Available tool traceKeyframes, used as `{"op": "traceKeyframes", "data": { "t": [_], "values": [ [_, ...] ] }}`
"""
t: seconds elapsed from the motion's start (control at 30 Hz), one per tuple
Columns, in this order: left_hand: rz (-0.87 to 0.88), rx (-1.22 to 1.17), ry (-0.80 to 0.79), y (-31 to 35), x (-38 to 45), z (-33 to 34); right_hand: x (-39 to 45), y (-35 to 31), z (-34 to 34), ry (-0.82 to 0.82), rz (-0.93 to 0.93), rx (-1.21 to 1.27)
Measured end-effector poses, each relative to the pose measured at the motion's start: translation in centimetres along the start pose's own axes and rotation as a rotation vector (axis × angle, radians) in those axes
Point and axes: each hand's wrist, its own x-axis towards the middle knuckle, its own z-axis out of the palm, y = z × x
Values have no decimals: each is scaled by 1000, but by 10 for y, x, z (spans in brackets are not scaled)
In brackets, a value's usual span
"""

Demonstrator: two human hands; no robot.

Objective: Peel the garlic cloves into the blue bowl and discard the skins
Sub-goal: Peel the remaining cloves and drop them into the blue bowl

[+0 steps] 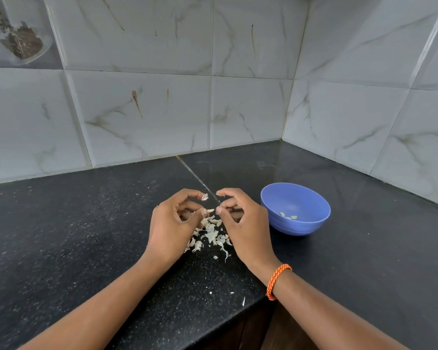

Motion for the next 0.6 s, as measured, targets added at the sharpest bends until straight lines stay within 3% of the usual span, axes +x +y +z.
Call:
{"op": "traceKeyframes", "data": {
  "t": [0.6],
  "values": [
    [-37,20,12,4,0,-3,2,1,1,13,33,39]
  ]
}}
